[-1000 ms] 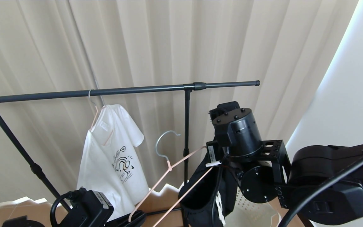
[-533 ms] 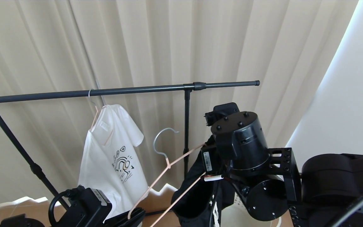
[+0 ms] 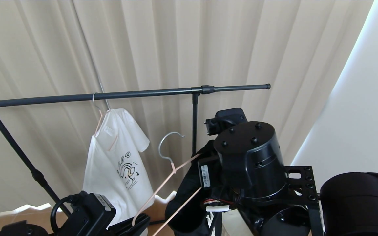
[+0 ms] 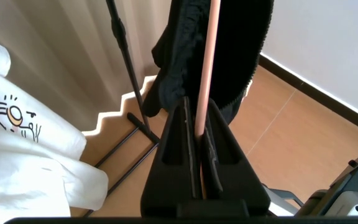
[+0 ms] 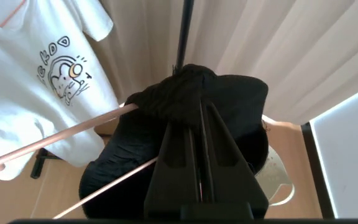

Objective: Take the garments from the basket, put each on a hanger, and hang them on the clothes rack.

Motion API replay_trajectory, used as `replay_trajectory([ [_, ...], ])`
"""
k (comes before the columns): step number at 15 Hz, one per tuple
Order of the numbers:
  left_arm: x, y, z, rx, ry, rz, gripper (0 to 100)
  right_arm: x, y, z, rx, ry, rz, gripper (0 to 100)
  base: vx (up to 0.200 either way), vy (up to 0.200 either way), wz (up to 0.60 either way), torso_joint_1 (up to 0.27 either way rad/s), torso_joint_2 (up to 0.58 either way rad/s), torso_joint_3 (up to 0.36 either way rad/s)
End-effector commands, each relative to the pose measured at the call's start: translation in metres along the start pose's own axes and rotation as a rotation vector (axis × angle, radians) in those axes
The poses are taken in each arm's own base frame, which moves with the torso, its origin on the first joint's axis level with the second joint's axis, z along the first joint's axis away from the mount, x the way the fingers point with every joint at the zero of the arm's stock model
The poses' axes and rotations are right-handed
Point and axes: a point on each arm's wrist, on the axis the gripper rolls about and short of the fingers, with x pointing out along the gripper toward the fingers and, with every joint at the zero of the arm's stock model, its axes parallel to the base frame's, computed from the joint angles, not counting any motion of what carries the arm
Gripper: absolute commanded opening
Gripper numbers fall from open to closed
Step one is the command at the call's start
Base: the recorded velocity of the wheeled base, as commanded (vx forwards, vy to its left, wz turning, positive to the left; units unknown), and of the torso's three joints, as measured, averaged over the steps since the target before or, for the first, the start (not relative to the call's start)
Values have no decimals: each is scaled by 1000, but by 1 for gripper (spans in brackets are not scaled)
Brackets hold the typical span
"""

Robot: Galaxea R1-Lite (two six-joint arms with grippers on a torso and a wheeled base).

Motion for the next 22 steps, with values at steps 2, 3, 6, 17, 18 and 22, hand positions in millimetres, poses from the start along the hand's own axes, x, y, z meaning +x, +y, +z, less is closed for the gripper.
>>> replay_trajectory([
  [2,1,0,0,1,1,2,0,-6,9,-1,21,-25,41,0,0,0,0,0,0,0],
  [3,1,0,0,0,1,4,0,-9,12,-2,33,-32,75,0,0,0,0,0,0,0],
  [6,1,1,0,0,1,9,0,-19,21,-4,76,-68,180,0,0,0,0,0,0,0],
  [17,-2,3,1,-6,-29,12,0,-40,19,1,119,-94,358,0,0,0,0,0,0,0],
  [18,-2,3,2,-8,-47,10,0,-40,18,3,125,-99,355,0,0,0,0,0,0,0],
  [22,-3,2,2,-8,-60,8,0,-37,16,3,131,-99,346,0,0,0,0,0,0,0],
])
